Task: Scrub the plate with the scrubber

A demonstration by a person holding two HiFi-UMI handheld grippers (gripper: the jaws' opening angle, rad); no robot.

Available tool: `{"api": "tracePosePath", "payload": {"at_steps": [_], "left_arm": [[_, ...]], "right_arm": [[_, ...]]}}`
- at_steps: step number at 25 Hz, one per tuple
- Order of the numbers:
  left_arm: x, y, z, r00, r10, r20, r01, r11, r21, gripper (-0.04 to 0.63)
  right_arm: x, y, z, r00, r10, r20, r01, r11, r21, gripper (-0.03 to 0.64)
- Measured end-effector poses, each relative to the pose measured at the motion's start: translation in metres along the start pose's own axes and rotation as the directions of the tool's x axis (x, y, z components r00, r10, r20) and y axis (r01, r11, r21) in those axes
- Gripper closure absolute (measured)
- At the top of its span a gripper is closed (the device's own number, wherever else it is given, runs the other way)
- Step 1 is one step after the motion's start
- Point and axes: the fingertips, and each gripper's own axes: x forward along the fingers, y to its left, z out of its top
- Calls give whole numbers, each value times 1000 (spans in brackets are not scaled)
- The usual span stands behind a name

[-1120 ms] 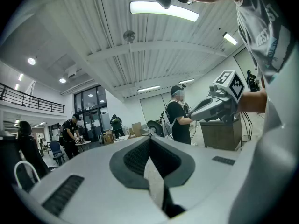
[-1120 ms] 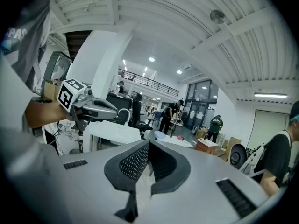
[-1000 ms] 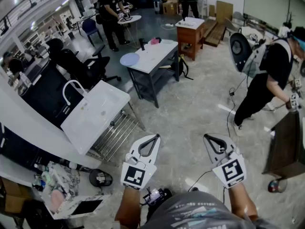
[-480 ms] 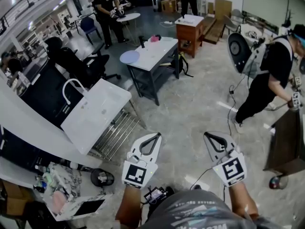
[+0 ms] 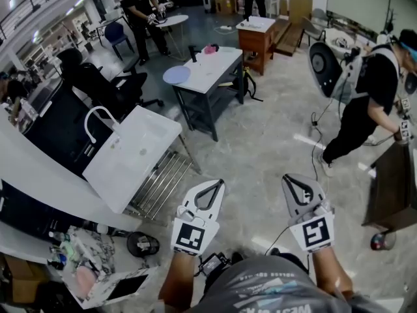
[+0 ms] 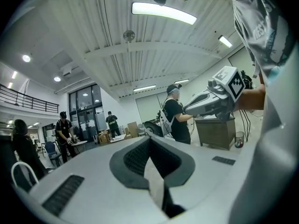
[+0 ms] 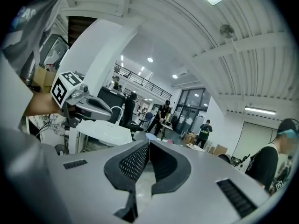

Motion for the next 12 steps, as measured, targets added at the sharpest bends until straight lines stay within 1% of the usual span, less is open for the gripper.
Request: {"api": "tracePosePath", "payload": {"at_steps": [3,5,7,12], "left_arm": [[-2,5,-7,1000,-14,3,14,1000,7,594],[-3,7,-10,1000,-17,7,17,1000,-7,592],[-1,7,-12,1000,-23,6,23,999,-25,594],[11,7,-22,999,-42,-6,42,998,-43,592]], "right_arm": [[4,8,-2,1000,-5,-22,5,1000,6,585],[7,11,-2,999,-3,-37,3,1000,4,586],[8,9,-2,999,-6,-43,7,1000,11,586],[17,-1,-11,999,-11,-53,13,999,40,584]]}}
